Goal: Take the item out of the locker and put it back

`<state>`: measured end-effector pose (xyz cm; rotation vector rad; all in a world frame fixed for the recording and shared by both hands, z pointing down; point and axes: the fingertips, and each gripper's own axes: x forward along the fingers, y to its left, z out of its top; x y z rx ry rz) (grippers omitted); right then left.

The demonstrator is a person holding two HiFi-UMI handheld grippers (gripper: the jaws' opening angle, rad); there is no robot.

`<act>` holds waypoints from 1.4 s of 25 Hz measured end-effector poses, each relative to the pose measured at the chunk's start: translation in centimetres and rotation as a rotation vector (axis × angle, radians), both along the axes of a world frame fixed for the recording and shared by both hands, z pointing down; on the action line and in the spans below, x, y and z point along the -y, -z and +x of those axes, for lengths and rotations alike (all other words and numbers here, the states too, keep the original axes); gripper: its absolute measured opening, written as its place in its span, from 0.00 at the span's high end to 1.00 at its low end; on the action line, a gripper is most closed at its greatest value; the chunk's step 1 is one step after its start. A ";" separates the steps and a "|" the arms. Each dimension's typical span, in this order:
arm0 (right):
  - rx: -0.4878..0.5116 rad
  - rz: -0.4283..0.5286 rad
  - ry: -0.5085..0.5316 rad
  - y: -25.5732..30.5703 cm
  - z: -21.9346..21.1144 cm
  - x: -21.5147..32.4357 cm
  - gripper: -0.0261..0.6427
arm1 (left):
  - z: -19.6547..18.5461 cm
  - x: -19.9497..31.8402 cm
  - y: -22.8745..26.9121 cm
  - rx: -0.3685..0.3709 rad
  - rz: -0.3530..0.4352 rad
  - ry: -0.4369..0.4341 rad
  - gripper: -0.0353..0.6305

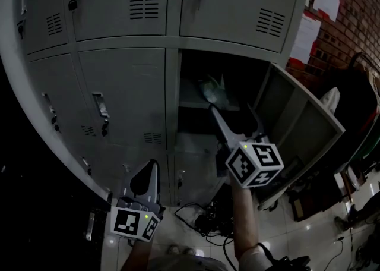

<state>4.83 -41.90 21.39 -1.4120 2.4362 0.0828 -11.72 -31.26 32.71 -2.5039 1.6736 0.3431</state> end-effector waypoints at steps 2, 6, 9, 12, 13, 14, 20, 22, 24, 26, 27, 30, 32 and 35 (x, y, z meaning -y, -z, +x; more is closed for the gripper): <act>0.013 0.037 0.008 -0.5 -0.1 -3.9 0.42 | 0.5 0.0 0.5 0.025 0.010 -0.004 0.94; -0.004 0.068 -0.042 -4.2 0.4 -9.8 0.70 | 1.7 -0.3 1.4 0.031 0.027 -0.024 0.94; 0.021 0.067 -0.072 -7.3 1.1 -13.0 0.96 | 2.8 -1.0 1.3 0.035 0.025 -0.044 0.94; 0.049 -0.002 -0.109 -10.5 1.5 -14.2 0.96 | 4.5 -1.2 0.3 0.045 0.005 -0.079 0.94; 0.047 -0.021 -0.115 -11.2 1.4 -14.4 0.96 | 5.0 -1.4 -0.2 0.049 -0.004 -0.091 0.94; 0.045 -0.034 -0.113 -11.8 1.3 -14.6 0.96 | 5.4 -1.5 -0.5 0.052 -0.010 -0.101 0.94; 0.035 -0.043 -0.092 -11.8 1.2 -14.5 0.96 | 6.2 -2.0 -0.7 0.050 -0.011 -0.118 0.94; 0.048 -0.045 -0.081 -11.6 1.0 -14.3 0.96 | 6.0 -2.1 -0.7 0.046 -0.010 -0.119 0.94; 0.052 -0.052 -0.076 -11.6 0.8 -14.2 0.96 | 5.7 -2.2 -0.7 0.044 -0.013 -0.120 0.94; 0.046 -0.064 -0.081 -11.8 0.5 -14.5 0.96 | 5.2 -2.4 -0.8 0.046 -0.021 -0.121 0.94; 0.048 -0.069 -0.084 -11.9 0.3 -14.7 0.96 | 4.8 -2.5 -1.0 0.048 -0.027 -0.124 0.94; 0.051 -0.087 -0.090 -12.1 -0.3 -15.9 0.96 | 4.0 -2.9 -1.3 0.049 -0.045 -0.135 0.94; 0.054 -0.083 -0.084 -11.9 -0.9 -17.2 0.96 | 3.6 -3.5 -1.6 0.046 -0.049 -0.135 0.94; 0.078 -0.066 -0.073 -11.6 -0.9 -20.3 0.96 | 3.8 -5.5 -2.5 0.042 -0.059 -0.143 0.94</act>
